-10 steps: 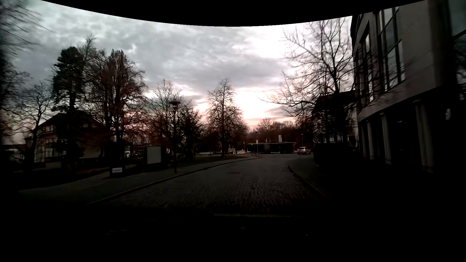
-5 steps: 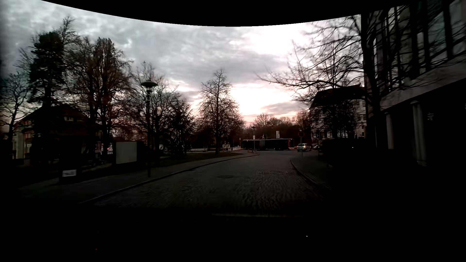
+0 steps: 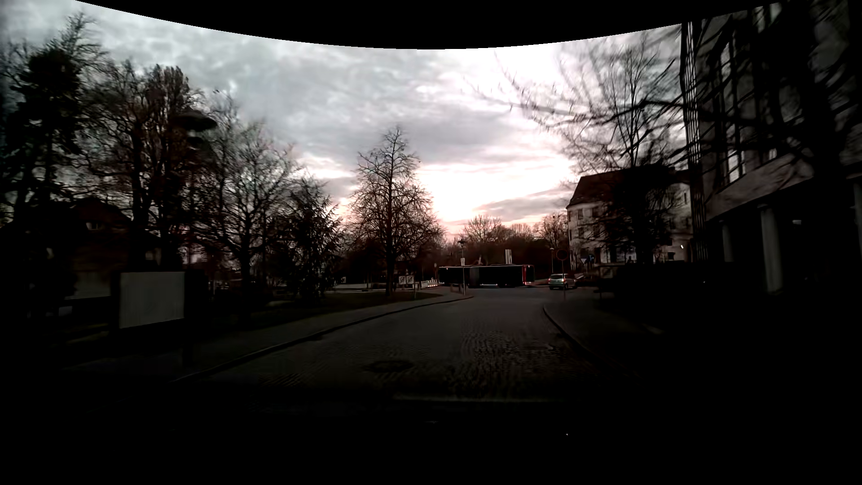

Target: Follow the waypoints while adhering to traffic rules and regulations

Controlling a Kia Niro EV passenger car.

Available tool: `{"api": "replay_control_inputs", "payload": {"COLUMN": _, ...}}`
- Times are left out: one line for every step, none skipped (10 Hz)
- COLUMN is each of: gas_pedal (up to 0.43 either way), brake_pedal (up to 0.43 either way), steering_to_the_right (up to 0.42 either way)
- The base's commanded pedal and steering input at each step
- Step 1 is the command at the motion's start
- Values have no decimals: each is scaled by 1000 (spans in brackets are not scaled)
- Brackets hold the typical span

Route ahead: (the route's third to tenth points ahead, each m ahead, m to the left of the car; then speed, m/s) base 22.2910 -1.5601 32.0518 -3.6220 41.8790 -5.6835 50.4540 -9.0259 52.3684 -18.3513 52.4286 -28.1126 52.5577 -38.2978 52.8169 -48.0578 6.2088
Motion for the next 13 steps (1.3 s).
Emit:
{"api": "replay_control_inputs", "payload": {"gas_pedal": 0, "brake_pedal": 0, "steering_to_the_right": 32}}
{"api": "replay_control_inputs", "payload": {"gas_pedal": 0, "brake_pedal": 0, "steering_to_the_right": 34}}
{"api": "replay_control_inputs", "payload": {"gas_pedal": 0, "brake_pedal": 0, "steering_to_the_right": 34}}
{"api": "replay_control_inputs", "payload": {"gas_pedal": 0, "brake_pedal": 0, "steering_to_the_right": 34}}
{"api": "replay_control_inputs", "payload": {"gas_pedal": 0, "brake_pedal": 0, "steering_to_the_right": 35}}
{"api": "replay_control_inputs", "payload": {"gas_pedal": 0, "brake_pedal": 0, "steering_to_the_right": 37}}
{"api": "replay_control_inputs", "payload": {"gas_pedal": 0, "brake_pedal": 0, "steering_to_the_right": 37}}
{"api": "replay_control_inputs", "payload": {"gas_pedal": 0, "brake_pedal": 0, "steering_to_the_right": 37}}
{"api": "replay_control_inputs", "payload": {"gas_pedal": 0, "brake_pedal": 0, "steering_to_the_right": 37}}
{"api": "replay_control_inputs", "payload": {"gas_pedal": 0, "brake_pedal": 0, "steering_to_the_right": 38}}
{"api": "replay_control_inputs", "payload": {"gas_pedal": 0, "brake_pedal": 0, "steering_to_the_right": 40}}
{"api": "replay_control_inputs", "payload": {"gas_pedal": 0, "brake_pedal": 0, "steering_to_the_right": 43}}
{"api": "replay_control_inputs", "payload": {"gas_pedal": 0, "brake_pedal": 0, "steering_to_the_right": 44}}
